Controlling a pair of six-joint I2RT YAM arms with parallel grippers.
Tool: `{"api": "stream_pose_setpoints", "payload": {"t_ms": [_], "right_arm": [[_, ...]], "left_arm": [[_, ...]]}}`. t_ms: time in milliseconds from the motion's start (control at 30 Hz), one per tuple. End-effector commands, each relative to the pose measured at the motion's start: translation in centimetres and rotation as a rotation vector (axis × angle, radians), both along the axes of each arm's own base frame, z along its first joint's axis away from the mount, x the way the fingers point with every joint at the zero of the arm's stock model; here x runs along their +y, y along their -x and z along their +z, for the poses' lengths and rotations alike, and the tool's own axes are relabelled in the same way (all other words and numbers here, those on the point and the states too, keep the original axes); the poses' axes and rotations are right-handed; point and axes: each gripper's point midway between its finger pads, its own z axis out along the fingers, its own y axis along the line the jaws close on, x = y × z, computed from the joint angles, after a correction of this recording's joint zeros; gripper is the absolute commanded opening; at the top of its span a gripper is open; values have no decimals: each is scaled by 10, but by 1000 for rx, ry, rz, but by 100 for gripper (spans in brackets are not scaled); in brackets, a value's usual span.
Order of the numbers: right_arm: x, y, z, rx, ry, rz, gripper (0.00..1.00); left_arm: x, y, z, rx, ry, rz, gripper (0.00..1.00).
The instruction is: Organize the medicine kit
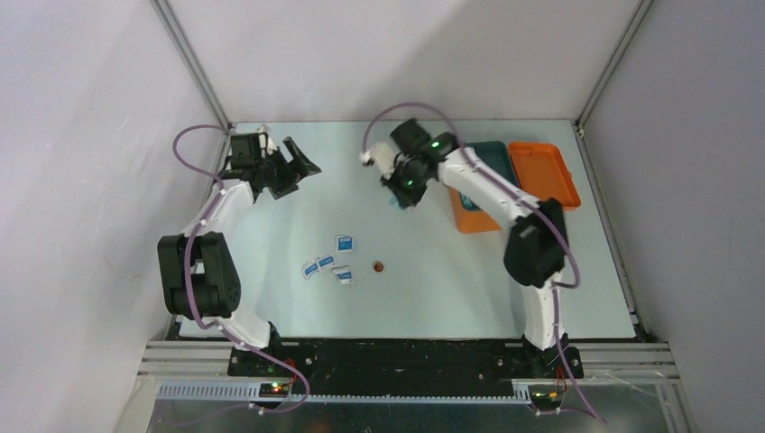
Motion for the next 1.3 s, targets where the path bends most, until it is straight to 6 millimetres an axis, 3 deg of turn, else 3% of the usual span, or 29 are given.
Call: {"api": "stream_pose_setpoints", "payload": {"t_ms": [0,100,200,267,400,533,733,767,800,833,900,1100,1200,1267], "right_arm": [[-36,-12,104,-90,-192,-234,0],[-83,-36,108,-123,-184,-451,0],[-133,-53,97,-142,-145,-615,0],[-157,-61,87,-150,-109,-685,0],[-185,-71,75,-140,-63,-761,0],[-192,-68,66,-71,-47,-808,0],[-199,-53,35,25,10,-899,0],[-199,-52,32,34,15,-905,2],[-200,-53,31,38,14,-916,14],[-199,-56,34,29,6,-920,25],[-197,-62,45,2,-17,-915,35],[-184,-79,83,-91,-101,-850,40],[-161,-78,92,-95,-155,-730,43],[-140,-75,95,-106,-165,-643,44]], "left_arm": [[20,-2,-11,34,-21,3,92],[27,1,-14,24,-115,-61,94],[29,4,-15,6,-192,-111,96],[33,9,-20,22,-224,-114,97],[29,16,-22,35,-225,-128,97],[30,15,-18,29,-242,-136,97],[30,14,-16,26,-248,-138,97],[30,14,-16,26,-249,-138,97],[30,14,-17,28,-255,-135,97],[30,14,-18,30,-258,-134,98],[28,14,-17,24,-263,-146,99],[15,16,-19,9,-284,-209,100],[10,24,-24,11,-302,-288,100],[-7,33,-31,13,-298,-375,100]]}}
